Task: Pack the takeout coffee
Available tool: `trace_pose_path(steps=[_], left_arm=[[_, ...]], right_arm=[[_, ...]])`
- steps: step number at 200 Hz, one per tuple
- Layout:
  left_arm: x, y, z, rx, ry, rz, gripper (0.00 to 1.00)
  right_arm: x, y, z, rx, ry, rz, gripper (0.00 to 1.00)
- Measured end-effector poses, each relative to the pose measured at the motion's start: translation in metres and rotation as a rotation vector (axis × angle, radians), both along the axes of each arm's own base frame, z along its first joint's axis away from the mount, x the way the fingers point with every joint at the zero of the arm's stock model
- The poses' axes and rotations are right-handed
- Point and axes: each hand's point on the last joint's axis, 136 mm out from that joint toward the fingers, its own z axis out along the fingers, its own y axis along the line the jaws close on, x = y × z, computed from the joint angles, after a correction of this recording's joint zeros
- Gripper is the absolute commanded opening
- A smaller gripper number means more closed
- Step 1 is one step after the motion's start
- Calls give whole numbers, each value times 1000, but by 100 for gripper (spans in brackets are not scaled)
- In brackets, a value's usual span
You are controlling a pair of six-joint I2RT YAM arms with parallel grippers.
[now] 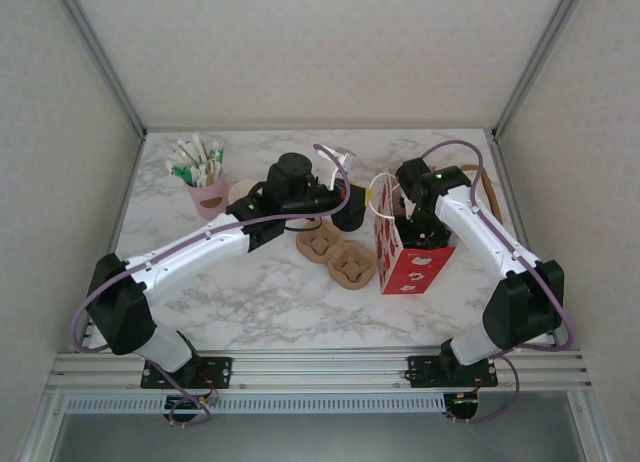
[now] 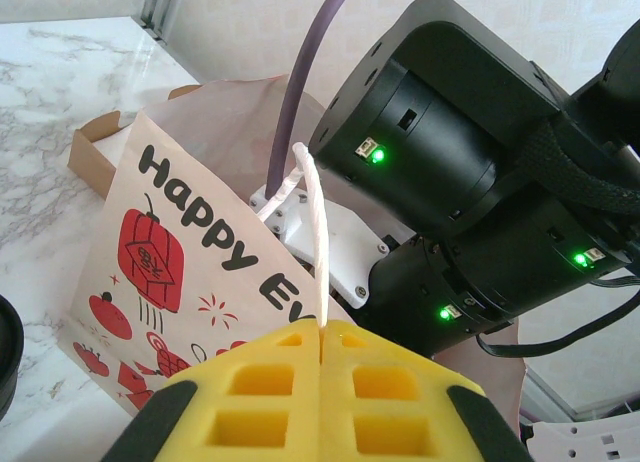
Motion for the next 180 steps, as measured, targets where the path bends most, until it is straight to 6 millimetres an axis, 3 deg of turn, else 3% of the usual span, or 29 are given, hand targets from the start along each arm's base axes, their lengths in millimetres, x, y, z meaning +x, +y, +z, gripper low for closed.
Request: trace_pose_path(steps=[180], left_arm=[[0, 0, 0, 0, 0, 0, 0]], right_arm=[[0, 0, -4, 2, 1, 0, 68]])
